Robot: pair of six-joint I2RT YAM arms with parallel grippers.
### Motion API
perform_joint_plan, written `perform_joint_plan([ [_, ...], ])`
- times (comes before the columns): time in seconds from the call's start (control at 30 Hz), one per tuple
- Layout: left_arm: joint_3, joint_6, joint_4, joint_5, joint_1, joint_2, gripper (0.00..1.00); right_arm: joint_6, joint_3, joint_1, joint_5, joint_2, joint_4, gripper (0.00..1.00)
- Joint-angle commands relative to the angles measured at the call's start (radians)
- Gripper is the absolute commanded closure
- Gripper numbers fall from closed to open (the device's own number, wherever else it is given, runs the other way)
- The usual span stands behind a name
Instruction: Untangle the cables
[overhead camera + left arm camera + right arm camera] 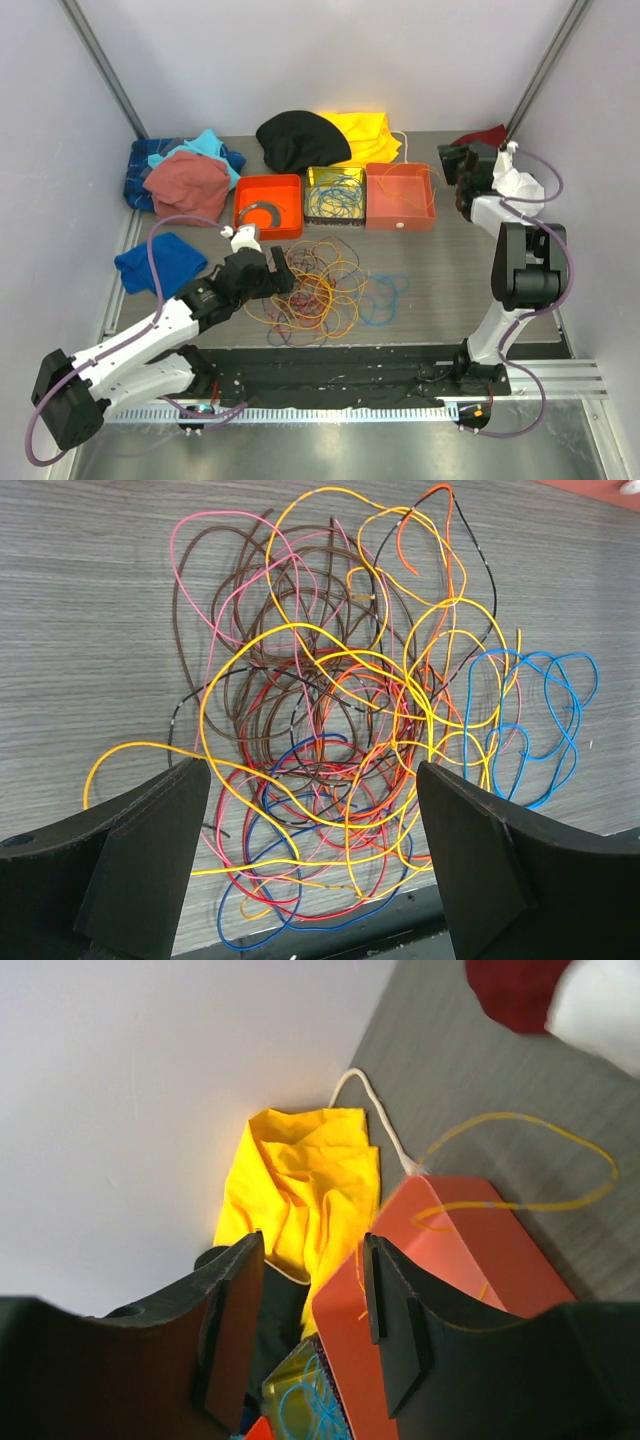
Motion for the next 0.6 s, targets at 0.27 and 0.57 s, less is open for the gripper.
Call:
perform_joint_plan([
  [0.27,0.016,0.008,0.051,0.036,-0.002,-0.003,0.11,-0.654,0.178,0.099,0.376,-0.007,-0.468,0.41],
  [0.57,0.012,0.005,0.058,0.065,-0.002,0.014,0.11,-0.697,0.181,0.098,0.422,0.044,-0.475,0.40],
])
